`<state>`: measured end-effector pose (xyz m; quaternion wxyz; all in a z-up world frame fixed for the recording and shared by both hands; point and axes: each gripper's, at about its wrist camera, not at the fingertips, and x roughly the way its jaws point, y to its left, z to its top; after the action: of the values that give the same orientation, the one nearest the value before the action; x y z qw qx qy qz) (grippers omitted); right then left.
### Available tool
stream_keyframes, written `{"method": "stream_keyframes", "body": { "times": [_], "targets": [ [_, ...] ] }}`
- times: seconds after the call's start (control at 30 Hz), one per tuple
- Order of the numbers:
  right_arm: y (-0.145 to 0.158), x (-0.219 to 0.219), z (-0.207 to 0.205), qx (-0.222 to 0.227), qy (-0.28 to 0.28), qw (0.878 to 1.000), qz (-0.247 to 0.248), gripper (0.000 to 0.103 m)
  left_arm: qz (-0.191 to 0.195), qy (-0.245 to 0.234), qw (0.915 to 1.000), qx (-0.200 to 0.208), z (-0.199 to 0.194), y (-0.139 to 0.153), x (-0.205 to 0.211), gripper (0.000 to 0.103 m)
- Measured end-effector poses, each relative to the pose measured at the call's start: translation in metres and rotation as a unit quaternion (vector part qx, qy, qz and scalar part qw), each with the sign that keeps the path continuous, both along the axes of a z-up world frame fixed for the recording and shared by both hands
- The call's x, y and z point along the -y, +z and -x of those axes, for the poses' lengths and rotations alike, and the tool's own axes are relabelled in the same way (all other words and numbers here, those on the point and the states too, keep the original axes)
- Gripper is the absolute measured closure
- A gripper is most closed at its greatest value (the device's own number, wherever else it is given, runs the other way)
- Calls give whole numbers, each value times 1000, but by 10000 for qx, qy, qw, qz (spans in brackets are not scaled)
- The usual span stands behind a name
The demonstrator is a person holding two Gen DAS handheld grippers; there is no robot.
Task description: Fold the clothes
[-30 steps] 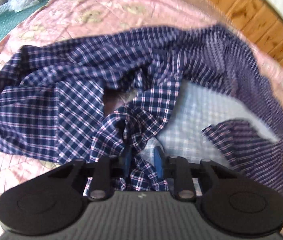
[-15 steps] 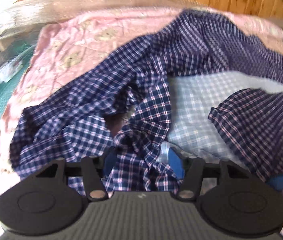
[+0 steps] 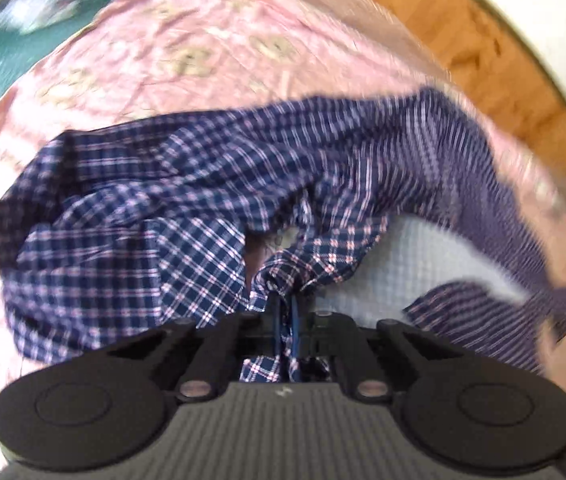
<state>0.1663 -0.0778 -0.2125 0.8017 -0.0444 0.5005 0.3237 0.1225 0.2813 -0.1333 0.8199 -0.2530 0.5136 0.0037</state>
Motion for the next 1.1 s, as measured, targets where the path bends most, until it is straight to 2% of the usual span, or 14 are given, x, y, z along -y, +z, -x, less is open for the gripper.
{"method": "stream_keyframes", "body": {
  "times": [0.17, 0.3, 0.37, 0.43, 0.5, 0.53, 0.57, 0.6, 0.87, 0.97, 1.0, 1.03, 1.07, 1.1],
  "targets": [
    [-2, 45, -12, -249, -713, 9971, -17, 62, 327, 54, 9994, 11, 18, 8, -14, 100],
    [18, 53, 6, -878, -803, 9865, -1129, 58, 515, 41, 9987, 29, 34, 14, -23, 100],
    [16, 39, 17, -1336, -667, 9723, -1801, 43, 609, 35, 9981, 37, 42, 17, -28, 100],
    [14, 24, 28, -1752, -532, 9530, -2412, 37, 667, -17, 9977, 75, 45, 20, -28, 100],
    [3, 2, 38, -1803, -472, 9505, -2487, 37, 641, -124, 9978, 120, 46, 26, -23, 100],
    [-3, -7, 41, -1756, -491, 9533, -2409, 45, 646, -187, 9976, 142, 48, 30, -22, 100],
    [-10, -12, 43, -1795, -544, 9555, -2277, 80, 645, -249, 9975, 163, 51, 34, -21, 100],
    [-16, -16, 46, -1831, -602, 9571, -2164, 101, 638, -299, 9973, 182, 56, 38, -21, 100],
    [34, 48, 119, -1509, -25, 9510, -2700, 103, 921, -608, 9938, 125, 114, 53, -33, 103],
    [34, 55, 129, -1077, -187, 9638, -2430, 88, 877, -566, 9945, 35, 133, 41, -36, 103],
    [28, 57, 123, -992, -412, 9644, -2417, 62, 813, -543, 9951, 115, 136, 38, -34, 102],
    [20, 54, 116, -933, -607, 9628, -2463, 46, 656, -564, 9960, 228, 137, 37, -28, 102],
    [12, 52, 110, -876, -765, 9616, -2484, 34, 487, -603, 9964, 340, 137, 38, -21, 95],
    [2, 40, 101, -850, -847, 9620, -2452, 34, 290, -679, 9963, 449, 133, 40, -13, 86]
  ]
}}
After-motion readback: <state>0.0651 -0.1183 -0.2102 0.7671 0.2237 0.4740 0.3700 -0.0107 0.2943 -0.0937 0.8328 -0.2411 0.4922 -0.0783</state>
